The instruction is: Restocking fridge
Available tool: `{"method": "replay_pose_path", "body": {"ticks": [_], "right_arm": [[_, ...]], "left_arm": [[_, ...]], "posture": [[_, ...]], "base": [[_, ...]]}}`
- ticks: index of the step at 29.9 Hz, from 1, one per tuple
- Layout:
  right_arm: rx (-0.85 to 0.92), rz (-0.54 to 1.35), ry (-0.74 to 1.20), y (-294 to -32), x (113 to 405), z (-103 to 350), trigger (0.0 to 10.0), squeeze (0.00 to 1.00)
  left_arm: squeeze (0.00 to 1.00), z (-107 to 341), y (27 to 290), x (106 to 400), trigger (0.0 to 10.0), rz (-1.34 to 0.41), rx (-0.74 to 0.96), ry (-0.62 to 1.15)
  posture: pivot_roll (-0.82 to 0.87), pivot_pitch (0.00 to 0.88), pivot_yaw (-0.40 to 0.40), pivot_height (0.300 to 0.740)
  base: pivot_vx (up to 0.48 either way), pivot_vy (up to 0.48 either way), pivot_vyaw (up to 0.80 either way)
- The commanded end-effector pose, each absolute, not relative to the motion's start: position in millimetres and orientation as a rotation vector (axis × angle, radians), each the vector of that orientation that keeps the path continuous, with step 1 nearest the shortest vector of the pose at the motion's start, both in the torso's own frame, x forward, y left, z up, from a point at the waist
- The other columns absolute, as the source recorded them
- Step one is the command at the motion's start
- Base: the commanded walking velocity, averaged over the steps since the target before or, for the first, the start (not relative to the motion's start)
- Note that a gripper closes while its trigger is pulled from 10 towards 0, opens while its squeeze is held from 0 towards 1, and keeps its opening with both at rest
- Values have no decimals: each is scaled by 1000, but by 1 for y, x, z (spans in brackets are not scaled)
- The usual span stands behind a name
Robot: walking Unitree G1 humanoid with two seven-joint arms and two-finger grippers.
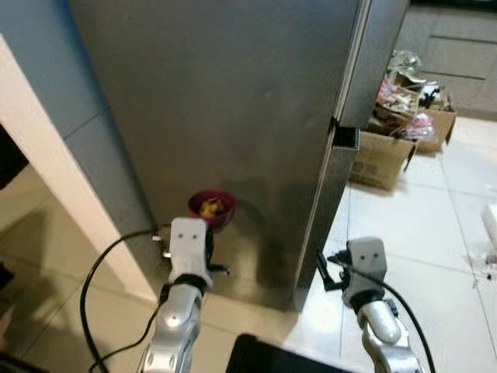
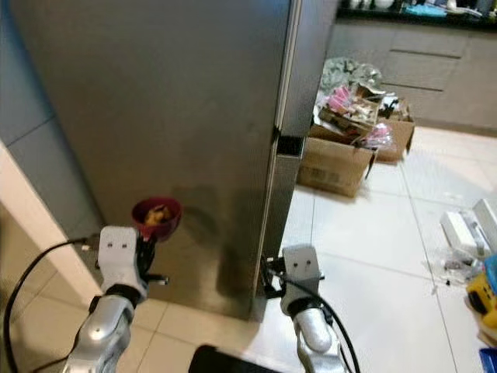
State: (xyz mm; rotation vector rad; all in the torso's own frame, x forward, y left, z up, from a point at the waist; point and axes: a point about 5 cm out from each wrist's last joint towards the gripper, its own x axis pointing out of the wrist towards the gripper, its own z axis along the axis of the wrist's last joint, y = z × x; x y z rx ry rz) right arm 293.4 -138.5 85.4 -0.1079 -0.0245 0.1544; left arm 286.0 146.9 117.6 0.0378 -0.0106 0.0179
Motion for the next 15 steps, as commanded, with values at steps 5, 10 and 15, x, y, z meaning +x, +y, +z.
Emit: {"method": "replay_pose_path", "body": {"ticks": [5, 10, 15], "right_arm": [[-106, 157, -5, -138, 290, 80, 10000, 0], [-103, 157, -8, -137, 291, 81, 10000, 0], [-102, 157, -9, -136, 291, 81, 10000, 0]], "left_arm": [[0, 118, 150, 286, 10000, 46, 16, -11], [0, 117, 153, 287, 10000, 61, 13, 1], [0, 117, 154, 287, 10000, 63, 17, 4]], "posture": [[-116, 124, 11, 710], [-117, 124, 13, 710], [-116, 124, 14, 710]], "base": [[0, 0, 0], [0, 0, 0], [0, 0, 0]]}}
